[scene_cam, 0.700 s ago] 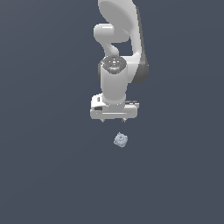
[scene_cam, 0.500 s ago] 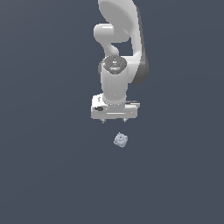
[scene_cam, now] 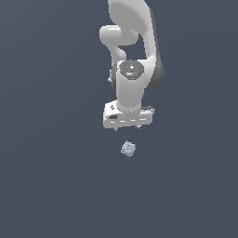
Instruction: Pick up the object and move it to a goal position.
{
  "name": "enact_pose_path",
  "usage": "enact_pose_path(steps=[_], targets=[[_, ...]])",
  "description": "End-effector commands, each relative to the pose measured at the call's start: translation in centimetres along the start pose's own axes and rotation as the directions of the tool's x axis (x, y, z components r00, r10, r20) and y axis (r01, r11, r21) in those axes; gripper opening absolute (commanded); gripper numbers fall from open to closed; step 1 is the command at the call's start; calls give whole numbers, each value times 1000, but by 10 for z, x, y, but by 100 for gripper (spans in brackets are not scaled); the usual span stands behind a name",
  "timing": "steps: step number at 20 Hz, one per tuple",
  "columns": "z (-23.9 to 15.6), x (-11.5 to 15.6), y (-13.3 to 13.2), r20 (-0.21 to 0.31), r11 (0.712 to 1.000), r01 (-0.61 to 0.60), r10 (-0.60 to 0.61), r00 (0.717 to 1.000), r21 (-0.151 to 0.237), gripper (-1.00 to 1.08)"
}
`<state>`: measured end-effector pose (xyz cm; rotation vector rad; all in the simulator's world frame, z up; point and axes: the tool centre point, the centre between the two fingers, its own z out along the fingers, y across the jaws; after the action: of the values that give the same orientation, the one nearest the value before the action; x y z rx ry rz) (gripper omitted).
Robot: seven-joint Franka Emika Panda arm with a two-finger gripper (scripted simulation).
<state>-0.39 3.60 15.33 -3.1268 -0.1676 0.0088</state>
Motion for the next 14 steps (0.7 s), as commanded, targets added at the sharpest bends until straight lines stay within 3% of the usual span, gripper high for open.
enact_pose_path(steps=[1,14], targets=[[0,0,1,0,1000,-1,1,1000,0,100],[12,10,-1,-1,993,-120,120,993,2,100]])
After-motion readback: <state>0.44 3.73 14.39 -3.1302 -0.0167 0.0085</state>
